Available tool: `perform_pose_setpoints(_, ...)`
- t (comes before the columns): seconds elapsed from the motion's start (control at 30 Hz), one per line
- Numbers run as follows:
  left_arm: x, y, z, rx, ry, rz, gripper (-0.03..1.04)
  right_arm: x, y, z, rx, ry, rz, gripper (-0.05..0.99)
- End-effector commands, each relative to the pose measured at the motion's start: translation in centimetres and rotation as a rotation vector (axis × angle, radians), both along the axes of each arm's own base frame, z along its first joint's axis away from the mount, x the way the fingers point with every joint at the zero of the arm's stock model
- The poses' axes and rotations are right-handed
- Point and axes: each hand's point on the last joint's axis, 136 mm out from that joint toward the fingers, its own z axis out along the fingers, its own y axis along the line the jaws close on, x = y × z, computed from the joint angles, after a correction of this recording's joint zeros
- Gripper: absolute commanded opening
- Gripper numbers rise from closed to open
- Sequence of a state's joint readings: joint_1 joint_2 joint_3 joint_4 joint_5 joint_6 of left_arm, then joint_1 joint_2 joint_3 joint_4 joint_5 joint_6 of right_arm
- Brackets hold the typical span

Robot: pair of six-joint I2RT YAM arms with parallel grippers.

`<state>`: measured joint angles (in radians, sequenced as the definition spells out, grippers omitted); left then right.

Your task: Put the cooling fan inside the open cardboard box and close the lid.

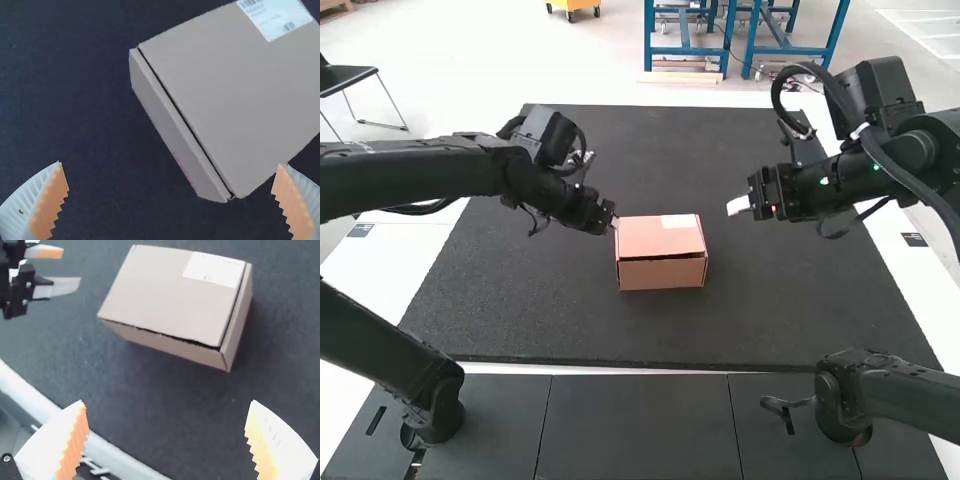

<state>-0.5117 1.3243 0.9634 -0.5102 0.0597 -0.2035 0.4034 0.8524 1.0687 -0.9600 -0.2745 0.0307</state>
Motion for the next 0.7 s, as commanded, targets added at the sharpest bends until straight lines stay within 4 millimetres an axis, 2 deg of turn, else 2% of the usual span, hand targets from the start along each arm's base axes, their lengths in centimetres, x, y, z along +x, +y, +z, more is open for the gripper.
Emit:
perform_pose_setpoints(0.0, 0.9, 1.9, 3.5, -0.025, -0.093, 0.055, 0.96, 0.7, 0.5, 1.2, 0.030, -0.036, -0.002, 0.71)
perform_pose_setpoints(0.17, 1.3, 5.4, 4.7, -0.028, -0.147, 0.148, 0.96, 2.0, 0.1, 0.4, 0.023, -0.059, -0.056, 0.71)
perform_pose_setpoints(0.43, 1.9, 10.7, 6.4, -0.001, -0.374, 0.217, 0.96, 7.0, -1.6, 0.3, -0.004, -0.258, -0.233, 0.72)
perform_pose_setpoints(0.57, 1.5, 12.5, 7.3, -0.013, -0.513, 0.258, 0.96, 9.3, -3.1, 1.7, 0.015, -0.382, -0.373, 0.81)
perform_pose_setpoints(0.67, 0.8, 13.6, 7.9, -0.033, -0.598, 0.292, 0.96, 10.0, -3.4, 1.4, 0.027, -0.417, -0.400, 0.83)
